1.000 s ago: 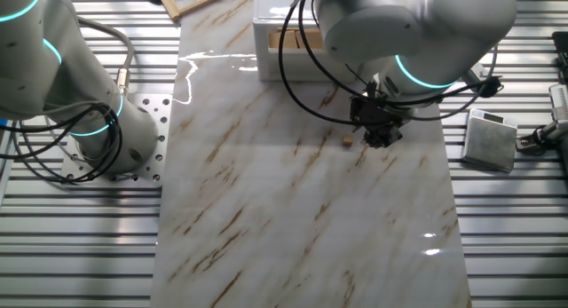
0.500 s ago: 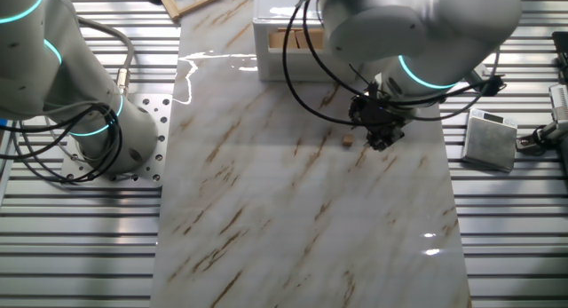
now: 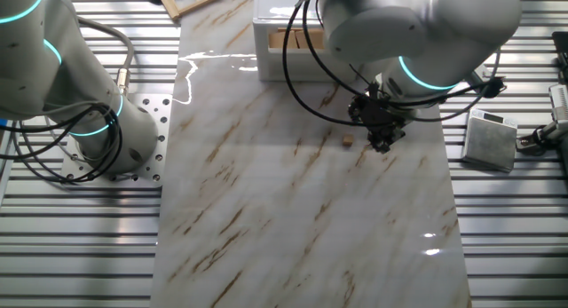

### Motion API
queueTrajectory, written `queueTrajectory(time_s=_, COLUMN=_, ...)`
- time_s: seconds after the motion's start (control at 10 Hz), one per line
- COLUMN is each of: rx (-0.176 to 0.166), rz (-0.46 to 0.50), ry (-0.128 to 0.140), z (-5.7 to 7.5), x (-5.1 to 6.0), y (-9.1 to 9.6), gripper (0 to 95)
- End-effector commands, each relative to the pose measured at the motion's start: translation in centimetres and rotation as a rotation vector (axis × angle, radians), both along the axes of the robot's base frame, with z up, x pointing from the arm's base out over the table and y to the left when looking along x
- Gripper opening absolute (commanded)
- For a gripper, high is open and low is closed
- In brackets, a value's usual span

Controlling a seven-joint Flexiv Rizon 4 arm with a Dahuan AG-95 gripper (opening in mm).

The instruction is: Put things in the drawer

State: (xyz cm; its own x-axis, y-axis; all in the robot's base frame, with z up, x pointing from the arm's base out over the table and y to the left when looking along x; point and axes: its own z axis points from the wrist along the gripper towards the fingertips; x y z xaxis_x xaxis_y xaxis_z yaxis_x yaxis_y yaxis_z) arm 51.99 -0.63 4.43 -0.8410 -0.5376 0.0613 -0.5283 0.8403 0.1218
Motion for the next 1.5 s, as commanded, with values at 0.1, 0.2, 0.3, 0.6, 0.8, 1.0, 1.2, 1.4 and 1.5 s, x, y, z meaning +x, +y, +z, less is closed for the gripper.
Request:
queueTrajectory(time_s=0.1, rx=0.006, rz=-0.074, ry=-0.015, z=0.0, x=-0.6, y=-0.1, gripper=57.0)
queueTrajectory(time_s=0.2, rx=-0.001, rz=-0.121, ry=-0.030, z=-0.1, x=-1.0, y=-0.2, gripper=57.0)
queueTrajectory(time_s=0.3, rx=-0.003, rz=-0.141, ry=-0.039, z=-0.1, x=-1.1, y=-0.2, gripper=57.0)
queueTrajectory(time_s=0.6, rx=-0.020, rz=-0.239, ry=-0.054, z=-0.5, x=-1.9, y=-0.3, gripper=57.0)
queueTrajectory(time_s=0.8, rx=-0.056, rz=-0.265, ry=-0.078, z=-0.9, x=-2.6, y=-0.4, gripper=57.0)
queueTrajectory(time_s=1.0, rx=-0.053, rz=-0.298, ry=-0.075, z=-1.2, x=-2.8, y=-0.3, gripper=57.0)
queueTrajectory(time_s=1.2, rx=-0.050, rz=-0.321, ry=-0.073, z=-1.4, x=-2.5, y=-0.1, gripper=57.0)
queueTrajectory(time_s=1.4, rx=-0.050, rz=-0.325, ry=-0.074, z=-1.6, x=-2.3, y=0.1, gripper=57.0)
queueTrajectory(time_s=1.5, rx=-0.050, rz=-0.328, ry=-0.074, z=-1.8, x=-2.1, y=0.3, gripper=57.0)
